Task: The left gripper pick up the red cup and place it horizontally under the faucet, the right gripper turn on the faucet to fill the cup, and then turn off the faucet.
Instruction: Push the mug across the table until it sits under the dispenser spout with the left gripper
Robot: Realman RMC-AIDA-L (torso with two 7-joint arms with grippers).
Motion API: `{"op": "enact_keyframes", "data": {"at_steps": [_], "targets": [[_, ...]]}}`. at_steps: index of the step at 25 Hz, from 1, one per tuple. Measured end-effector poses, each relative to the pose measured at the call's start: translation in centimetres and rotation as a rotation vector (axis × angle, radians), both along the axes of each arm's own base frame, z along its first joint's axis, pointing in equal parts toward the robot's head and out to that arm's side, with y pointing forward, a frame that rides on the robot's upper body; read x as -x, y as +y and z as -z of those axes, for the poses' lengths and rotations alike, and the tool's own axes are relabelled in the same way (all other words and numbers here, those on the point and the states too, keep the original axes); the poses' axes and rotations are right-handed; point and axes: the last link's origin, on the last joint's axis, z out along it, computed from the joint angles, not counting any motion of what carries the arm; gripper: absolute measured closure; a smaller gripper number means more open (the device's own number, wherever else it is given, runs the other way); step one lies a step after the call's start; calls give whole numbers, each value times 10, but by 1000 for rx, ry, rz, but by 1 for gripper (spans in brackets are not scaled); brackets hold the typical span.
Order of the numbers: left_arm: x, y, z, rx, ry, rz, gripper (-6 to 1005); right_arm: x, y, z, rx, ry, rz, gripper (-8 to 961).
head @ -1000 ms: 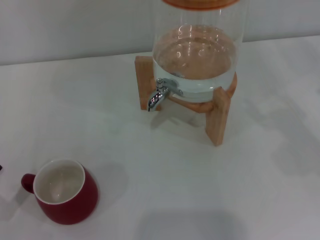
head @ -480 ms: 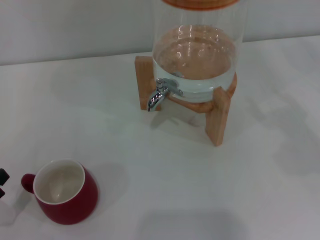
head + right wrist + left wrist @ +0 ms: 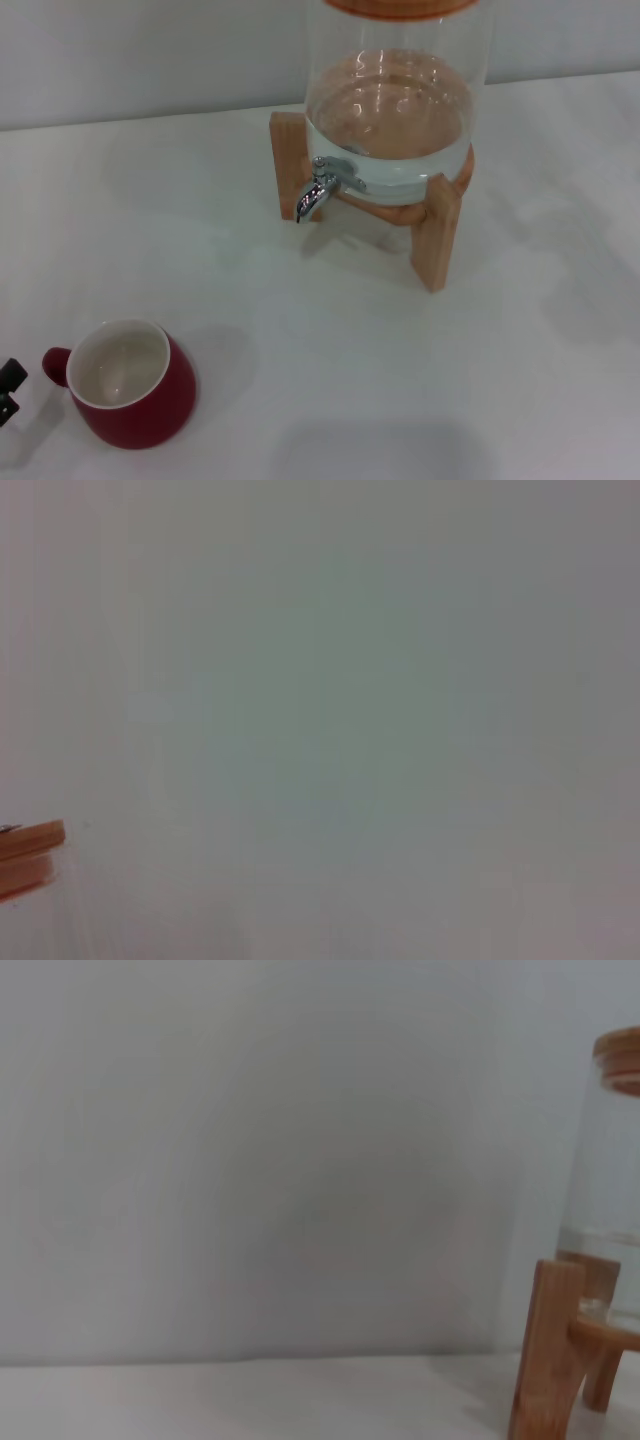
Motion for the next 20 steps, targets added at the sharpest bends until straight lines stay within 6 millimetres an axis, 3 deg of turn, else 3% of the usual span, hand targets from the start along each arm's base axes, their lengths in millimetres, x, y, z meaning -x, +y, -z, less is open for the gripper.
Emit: {"op": "enact_keyframes", "data": {"at_steps": [20], "targets": [[11, 6, 12, 32, 81, -53, 256, -3, -3, 0, -9, 6, 13, 233]]}}
